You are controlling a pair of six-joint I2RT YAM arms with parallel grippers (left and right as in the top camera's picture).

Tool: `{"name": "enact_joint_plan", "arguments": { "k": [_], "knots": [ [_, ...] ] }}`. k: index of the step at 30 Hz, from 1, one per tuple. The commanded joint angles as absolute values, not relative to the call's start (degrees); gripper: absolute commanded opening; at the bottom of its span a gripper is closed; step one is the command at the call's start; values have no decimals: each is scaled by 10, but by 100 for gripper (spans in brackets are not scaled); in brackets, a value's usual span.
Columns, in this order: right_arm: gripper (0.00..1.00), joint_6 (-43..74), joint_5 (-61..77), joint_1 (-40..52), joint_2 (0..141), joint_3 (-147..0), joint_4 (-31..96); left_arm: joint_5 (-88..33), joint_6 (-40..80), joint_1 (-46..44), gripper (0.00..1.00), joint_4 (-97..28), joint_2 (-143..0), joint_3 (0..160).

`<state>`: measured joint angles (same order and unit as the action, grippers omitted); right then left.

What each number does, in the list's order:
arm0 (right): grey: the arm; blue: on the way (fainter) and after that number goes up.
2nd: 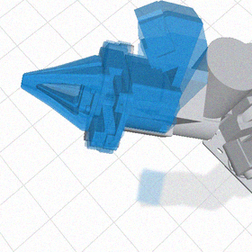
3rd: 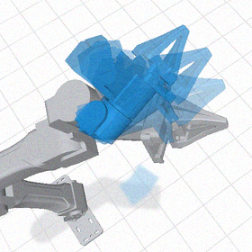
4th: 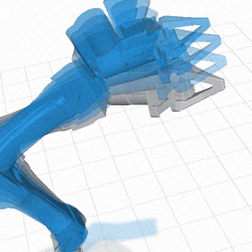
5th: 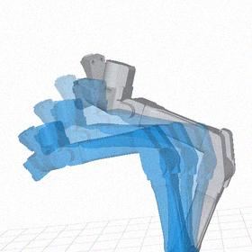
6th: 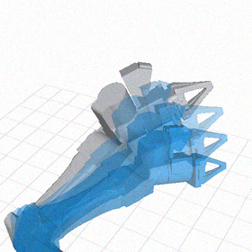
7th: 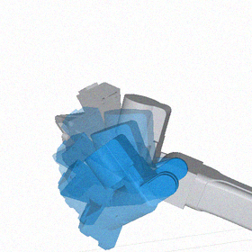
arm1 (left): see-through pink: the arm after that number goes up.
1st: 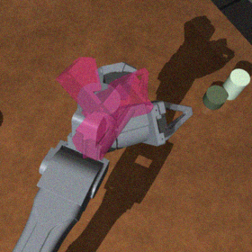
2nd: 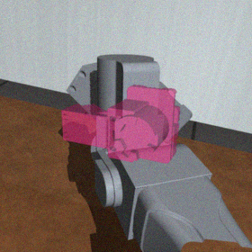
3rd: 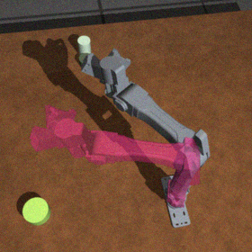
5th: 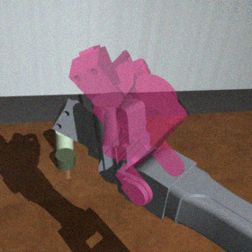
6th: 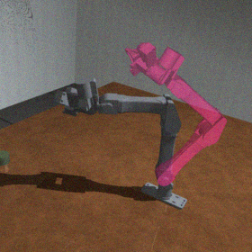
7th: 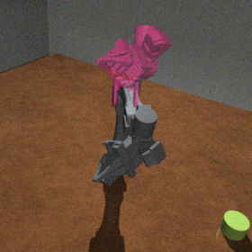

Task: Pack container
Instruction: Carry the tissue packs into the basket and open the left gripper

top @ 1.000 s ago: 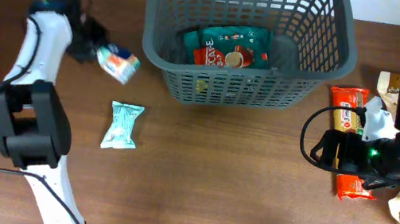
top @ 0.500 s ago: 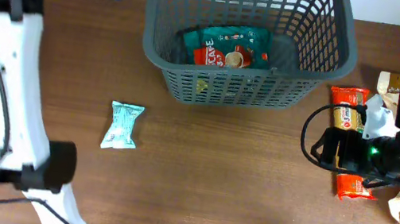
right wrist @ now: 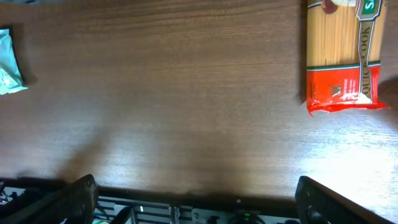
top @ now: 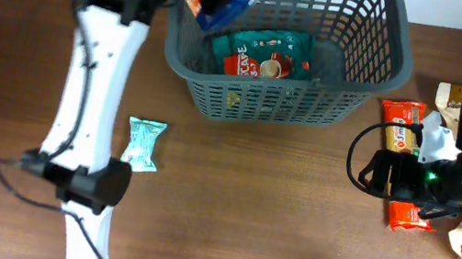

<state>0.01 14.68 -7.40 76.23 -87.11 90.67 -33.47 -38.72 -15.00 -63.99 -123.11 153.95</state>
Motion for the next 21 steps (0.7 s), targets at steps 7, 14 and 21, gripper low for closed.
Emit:
{"name": "enact_joint_plan", "arguments": {
  "k": [7, 14, 21],
  "knots": [
    [99, -1, 155, -71, 755, -881, 908, -288, -415, -167, 2, -656, -1305, 1538],
    [99, -1, 163, -71, 755, -881, 908, -226, -422, -195, 2, -696, -1346, 1538],
    [99, -1, 163, -71, 755, -881, 908, -156, -431, -227, 2, -715, -1366, 1538]
  ]
}}
